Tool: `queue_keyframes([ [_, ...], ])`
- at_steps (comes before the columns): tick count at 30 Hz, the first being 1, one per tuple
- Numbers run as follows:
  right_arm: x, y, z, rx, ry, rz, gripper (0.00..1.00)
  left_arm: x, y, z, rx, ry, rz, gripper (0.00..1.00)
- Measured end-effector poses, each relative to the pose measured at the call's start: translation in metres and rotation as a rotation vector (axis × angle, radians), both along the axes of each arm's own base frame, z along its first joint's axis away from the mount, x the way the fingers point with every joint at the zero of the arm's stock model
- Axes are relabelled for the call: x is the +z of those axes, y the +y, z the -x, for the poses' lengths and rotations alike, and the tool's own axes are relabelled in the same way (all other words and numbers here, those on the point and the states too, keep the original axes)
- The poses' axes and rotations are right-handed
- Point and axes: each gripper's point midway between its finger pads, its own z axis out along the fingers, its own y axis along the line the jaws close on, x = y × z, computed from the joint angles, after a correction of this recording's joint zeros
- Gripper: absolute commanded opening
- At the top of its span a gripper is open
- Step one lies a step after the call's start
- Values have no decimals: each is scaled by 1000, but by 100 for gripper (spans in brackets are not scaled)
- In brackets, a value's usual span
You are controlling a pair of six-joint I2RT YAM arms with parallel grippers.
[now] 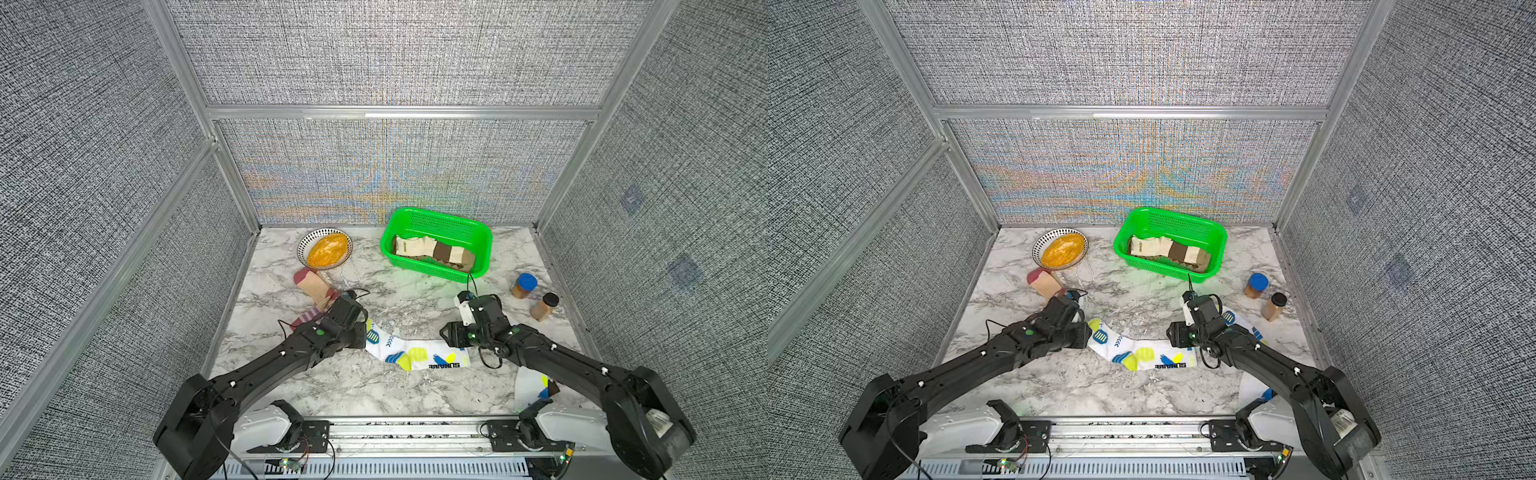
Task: Place the socks together as a pair
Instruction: Move the sock to the center of the board, then adjust the sock at the center of the board.
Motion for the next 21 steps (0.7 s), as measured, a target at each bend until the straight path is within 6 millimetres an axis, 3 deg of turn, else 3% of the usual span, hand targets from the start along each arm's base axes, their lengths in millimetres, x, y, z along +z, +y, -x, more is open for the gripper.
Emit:
queue_keyframes([
  [2,-4,-4,4,-6,7,10,68,7,2,2,18,-5,20,60],
  [8,-12,-17,7,-41,35,33,69,22,1,-9,40,-20,-6,62],
  [13,-26,-35,9,-107,75,43,69,-4,-3,-25,27,45,-114,61],
  [18,-37,-36,15,-109,110,44,68,-30,-11,-46,6,98,-185,59],
  [21,-38,-33,7,-110,89,32,66,-47,-9,-54,0,128,-218,57],
])
